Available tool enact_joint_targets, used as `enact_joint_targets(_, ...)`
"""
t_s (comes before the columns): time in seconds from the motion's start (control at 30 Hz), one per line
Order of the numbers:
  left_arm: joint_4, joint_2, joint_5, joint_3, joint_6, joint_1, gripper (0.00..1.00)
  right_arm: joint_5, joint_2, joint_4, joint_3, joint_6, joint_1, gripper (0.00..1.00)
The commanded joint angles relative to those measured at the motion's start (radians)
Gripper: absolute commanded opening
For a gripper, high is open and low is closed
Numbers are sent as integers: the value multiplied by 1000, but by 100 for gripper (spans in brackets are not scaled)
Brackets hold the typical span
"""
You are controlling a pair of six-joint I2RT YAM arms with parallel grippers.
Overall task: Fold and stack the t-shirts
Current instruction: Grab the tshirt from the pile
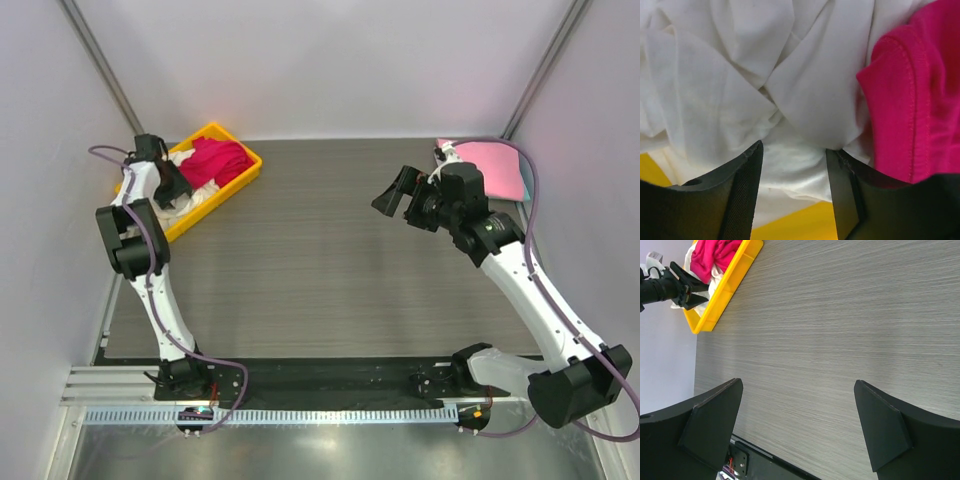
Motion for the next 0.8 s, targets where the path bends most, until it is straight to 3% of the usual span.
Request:
enact_joint_targets(0.0, 25, 36, 15, 43, 25, 3, 53, -9, 13, 50, 17, -13, 1, 100)
enact_joint_targets(0.03, 19, 39, 15, 46, 20, 3, 35, -12, 18, 50, 17, -13, 2, 100)
enact_joint_targets(0.13, -27, 25, -4, 77, 22, 3, 9, -14, 21, 48, 16, -4, 2, 100)
enact_joint_targets(0.2, -51, -10, -13, 103, 43, -3, 0, -22, 18, 48, 16, -2, 1, 100)
enact_joint_targets(0.47, -131, -141, -47, 401, 80, -82, 0, -23, -10, 50, -3, 25, 1, 100)
enact_joint_targets(0.77, -73, -384, -123, 454, 77, -186, 0, -48, -31, 56, -15, 51, 1, 100)
